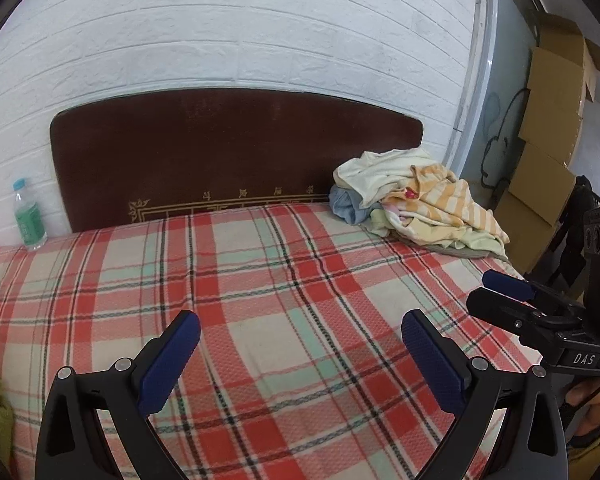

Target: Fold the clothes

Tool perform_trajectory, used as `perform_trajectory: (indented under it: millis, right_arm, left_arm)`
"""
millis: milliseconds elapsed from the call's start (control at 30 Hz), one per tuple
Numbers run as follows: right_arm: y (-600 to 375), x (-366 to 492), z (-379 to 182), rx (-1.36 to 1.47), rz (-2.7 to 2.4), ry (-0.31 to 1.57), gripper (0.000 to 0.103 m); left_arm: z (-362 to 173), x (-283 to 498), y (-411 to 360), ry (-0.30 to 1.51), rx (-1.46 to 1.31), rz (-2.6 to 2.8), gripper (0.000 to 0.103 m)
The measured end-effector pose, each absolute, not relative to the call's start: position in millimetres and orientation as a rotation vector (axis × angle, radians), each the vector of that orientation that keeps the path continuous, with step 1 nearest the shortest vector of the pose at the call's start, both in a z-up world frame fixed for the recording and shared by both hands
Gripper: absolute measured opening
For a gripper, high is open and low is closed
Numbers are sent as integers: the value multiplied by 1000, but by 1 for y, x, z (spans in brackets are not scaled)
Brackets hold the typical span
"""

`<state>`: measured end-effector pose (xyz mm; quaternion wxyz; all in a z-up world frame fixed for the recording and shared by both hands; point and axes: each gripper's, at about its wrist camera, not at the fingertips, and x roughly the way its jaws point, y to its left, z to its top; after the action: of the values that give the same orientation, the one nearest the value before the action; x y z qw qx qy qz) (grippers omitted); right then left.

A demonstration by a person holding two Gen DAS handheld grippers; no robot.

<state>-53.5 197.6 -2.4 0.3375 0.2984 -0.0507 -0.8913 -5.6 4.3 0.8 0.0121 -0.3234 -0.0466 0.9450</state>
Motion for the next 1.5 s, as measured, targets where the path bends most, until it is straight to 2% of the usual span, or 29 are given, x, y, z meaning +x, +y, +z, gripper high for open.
perform_trajectory:
  millis: [100,133,200,267,367,467,633,1500]
  right_arm:
    - [198,-43,5,734,-2322,-130,95]
    - [200,-38,11,722,-2319,-148,99]
    - [216,-43,22,735,-2300,-225,101]
    - [234,-60,25,729,-2295,-231,101]
    - [250,-76,25,671,-2336,-142,101]
    - [266,-102,9,605,-2371,-82,101]
    - [266,-87,15,574,-2462,46,101]
    - [289,-129,-9,646,-2515,67,102]
  left_arm:
    - [4,-26,20,-122,-1063,2933,102]
    - [4,-32,25,-114,-1082,2928,102]
    - [6,-46,35,-98,-1118,2918,102]
    - [8,-59,45,-82,-1154,2908,102]
    - [14,-42,39,-134,-955,2941,102]
    - [14,-52,49,-139,-938,2929,102]
    - [9,-65,66,-110,-920,2931,102]
    - [-13,-104,92,-38,-966,2932,102]
